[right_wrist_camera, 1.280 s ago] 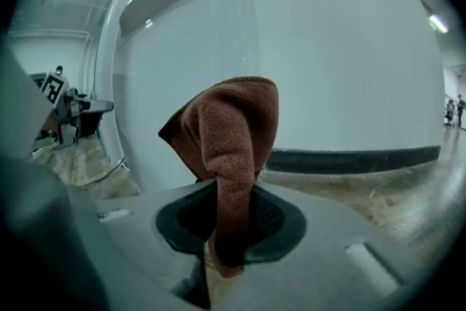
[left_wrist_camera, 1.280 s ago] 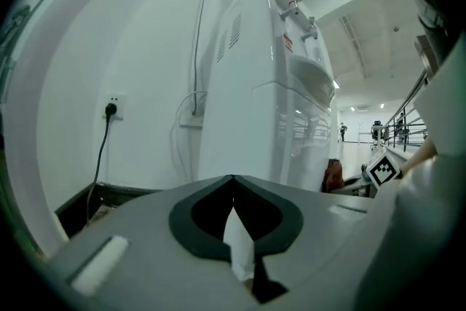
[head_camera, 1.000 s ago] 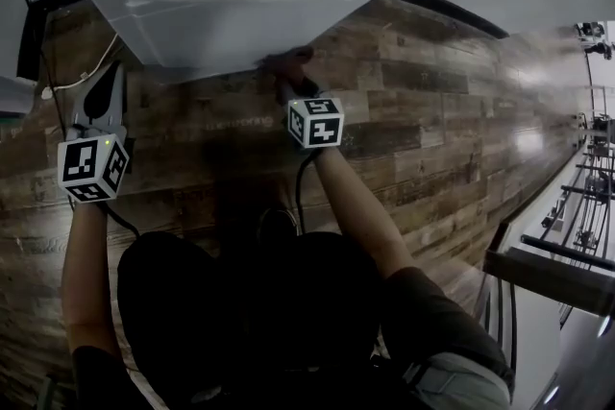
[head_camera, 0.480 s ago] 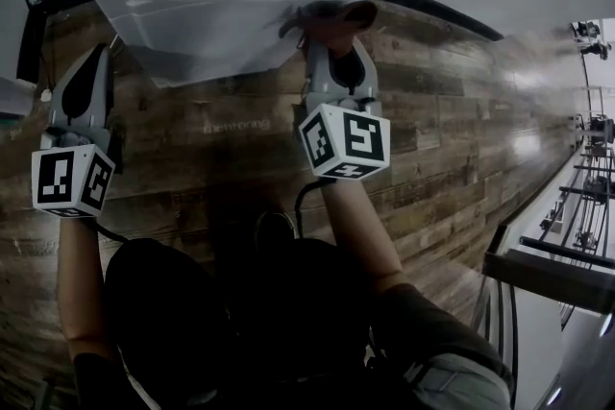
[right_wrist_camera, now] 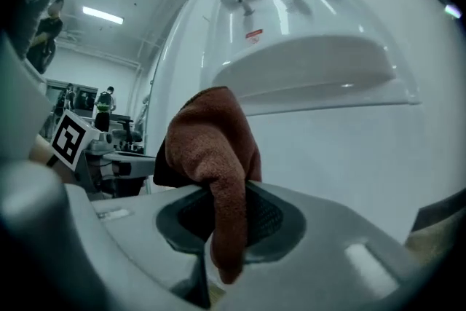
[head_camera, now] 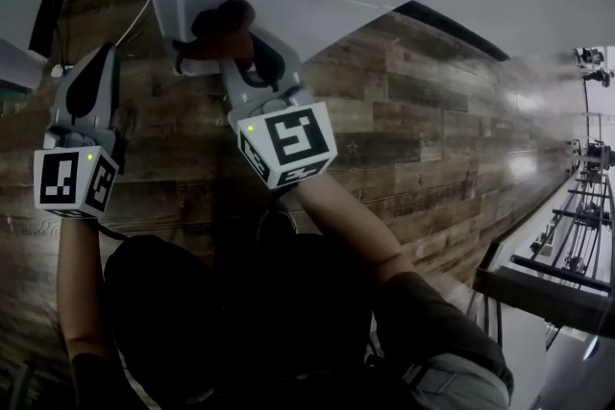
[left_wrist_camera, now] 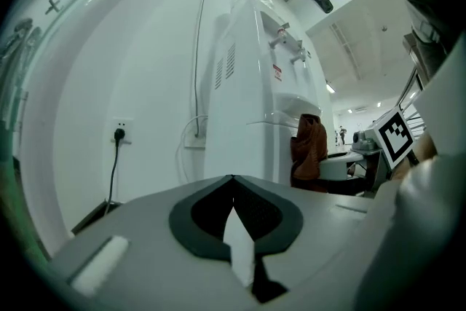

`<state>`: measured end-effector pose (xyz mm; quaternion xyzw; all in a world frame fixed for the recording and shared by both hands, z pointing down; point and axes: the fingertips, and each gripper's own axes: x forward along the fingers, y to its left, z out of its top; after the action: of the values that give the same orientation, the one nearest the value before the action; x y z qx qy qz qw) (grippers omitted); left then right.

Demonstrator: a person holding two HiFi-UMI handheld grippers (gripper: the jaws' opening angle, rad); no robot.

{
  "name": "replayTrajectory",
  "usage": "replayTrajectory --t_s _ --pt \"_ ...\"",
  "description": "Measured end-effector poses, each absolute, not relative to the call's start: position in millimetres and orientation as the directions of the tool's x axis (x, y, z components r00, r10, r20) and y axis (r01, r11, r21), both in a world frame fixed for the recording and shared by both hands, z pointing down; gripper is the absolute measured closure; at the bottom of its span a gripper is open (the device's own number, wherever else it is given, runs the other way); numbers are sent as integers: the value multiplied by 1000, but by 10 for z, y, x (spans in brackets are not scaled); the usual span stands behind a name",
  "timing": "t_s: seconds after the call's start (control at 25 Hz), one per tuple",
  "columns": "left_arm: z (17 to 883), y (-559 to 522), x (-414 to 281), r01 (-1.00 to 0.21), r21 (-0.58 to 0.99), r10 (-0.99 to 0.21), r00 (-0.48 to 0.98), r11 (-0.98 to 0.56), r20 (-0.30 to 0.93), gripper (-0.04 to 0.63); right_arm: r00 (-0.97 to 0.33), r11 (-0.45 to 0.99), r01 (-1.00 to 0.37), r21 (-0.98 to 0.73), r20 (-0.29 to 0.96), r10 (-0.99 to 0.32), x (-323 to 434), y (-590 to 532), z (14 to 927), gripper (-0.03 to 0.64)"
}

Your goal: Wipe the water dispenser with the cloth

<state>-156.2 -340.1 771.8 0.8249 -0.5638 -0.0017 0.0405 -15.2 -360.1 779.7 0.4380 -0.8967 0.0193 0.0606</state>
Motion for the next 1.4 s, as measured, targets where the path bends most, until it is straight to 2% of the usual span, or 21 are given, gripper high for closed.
replayTrajectory --t_s 0.24,0.44,0.8,1.0,1.16,1.28,1.4 --pt "7823 -3351 -1745 -945 63 -944 326 -322 60 577 -754 762 -646 -43 189 -629 -849 -3402 8007 554" --pt "7922 -3355 -1774 -947 68 -945 319 -314 78 577 -803 795 -588 -150 230 -550 -1021 -3274 8205 554" --pt "8087 -3405 -1655 -940 96 -934 338 -328 115 575 -634 605 -773 -191 277 -722 188 -3627 8440 552" --pt "8081 -3447 -1581 -934 87 -928 354 -345 115 577 -443 399 -894 -203 282 -851 1235 -3790 8438 552" --pt "8119 -3478 -1500 -929 83 -922 368 -360 122 577 -291 234 -951 -200 337 -895 1876 -3817 8637 552" --pt "8164 -3514 -1384 -920 56 -912 393 -389 116 575 -317 265 -947 -182 385 -867 1796 -3644 8832 552" --pt "8248 -3492 -1269 -906 11 -901 421 -422 106 577 -471 420 -881 -216 466 -749 1147 -3297 9225 552"
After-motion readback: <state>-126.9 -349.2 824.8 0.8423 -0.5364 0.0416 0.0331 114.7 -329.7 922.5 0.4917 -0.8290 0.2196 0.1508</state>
